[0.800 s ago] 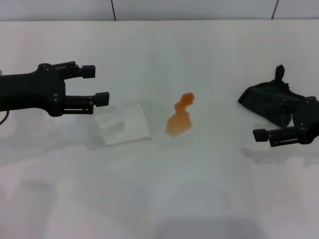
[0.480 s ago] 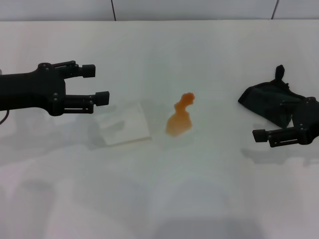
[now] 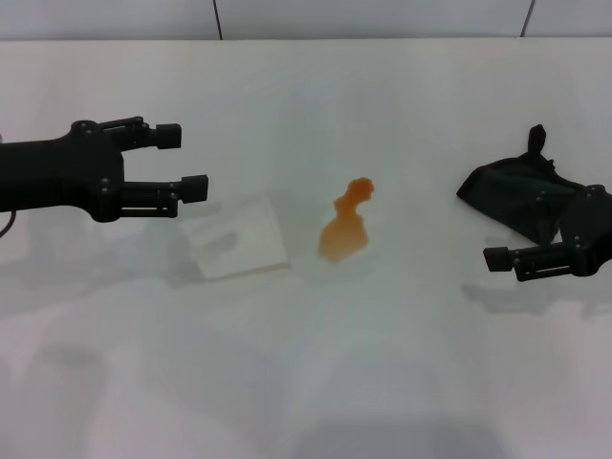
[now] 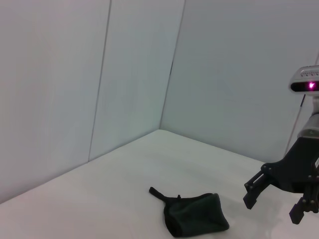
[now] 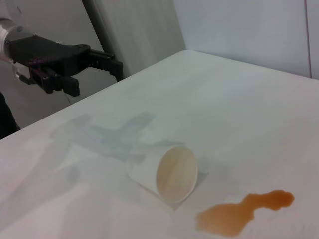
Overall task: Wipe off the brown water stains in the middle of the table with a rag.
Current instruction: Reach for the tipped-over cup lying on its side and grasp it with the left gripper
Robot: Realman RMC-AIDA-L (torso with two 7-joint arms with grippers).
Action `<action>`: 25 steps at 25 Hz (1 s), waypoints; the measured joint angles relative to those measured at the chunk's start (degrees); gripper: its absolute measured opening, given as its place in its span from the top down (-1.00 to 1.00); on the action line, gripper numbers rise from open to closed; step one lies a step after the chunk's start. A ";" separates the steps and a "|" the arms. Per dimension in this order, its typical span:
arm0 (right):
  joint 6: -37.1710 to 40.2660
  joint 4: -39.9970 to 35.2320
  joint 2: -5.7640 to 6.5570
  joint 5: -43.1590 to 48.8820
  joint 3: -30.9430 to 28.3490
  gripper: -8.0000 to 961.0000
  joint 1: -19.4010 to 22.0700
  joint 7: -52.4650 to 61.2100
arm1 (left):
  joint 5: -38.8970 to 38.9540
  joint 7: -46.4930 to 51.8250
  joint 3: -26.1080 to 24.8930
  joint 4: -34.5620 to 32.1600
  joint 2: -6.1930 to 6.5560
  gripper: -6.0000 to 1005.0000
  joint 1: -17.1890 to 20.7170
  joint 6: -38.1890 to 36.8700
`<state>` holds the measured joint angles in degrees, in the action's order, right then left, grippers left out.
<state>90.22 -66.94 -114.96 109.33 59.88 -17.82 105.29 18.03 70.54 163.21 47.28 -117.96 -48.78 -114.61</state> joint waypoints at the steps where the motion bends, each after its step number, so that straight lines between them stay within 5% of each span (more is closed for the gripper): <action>1: -0.03 0.01 -0.01 0.00 0.02 -0.82 -0.01 0.00 | 0.06 0.03 0.00 0.00 0.08 -0.76 0.00 0.00; 7: -0.27 0.06 -0.08 0.00 0.06 -0.82 -0.02 0.02 | -0.28 0.62 0.00 0.10 0.73 -0.76 -0.22 0.00; 12: -0.28 0.57 -0.09 0.00 0.14 -0.82 -0.04 0.11 | -2.69 2.95 -0.01 0.38 2.82 -0.76 -1.69 0.00; 20: -0.26 1.96 -0.09 -0.72 0.18 -0.82 -0.14 0.07 | -11.49 5.90 0.00 0.72 5.82 -0.76 -6.45 0.20; 25: -0.34 2.86 -0.17 -1.13 0.25 -0.82 -0.19 -0.16 | -18.58 6.14 0.04 0.72 6.33 -0.75 -10.35 0.57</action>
<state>89.88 -64.08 -115.13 108.20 60.13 -18.02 105.14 -0.56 76.68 163.26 48.00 -111.63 -59.12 -114.04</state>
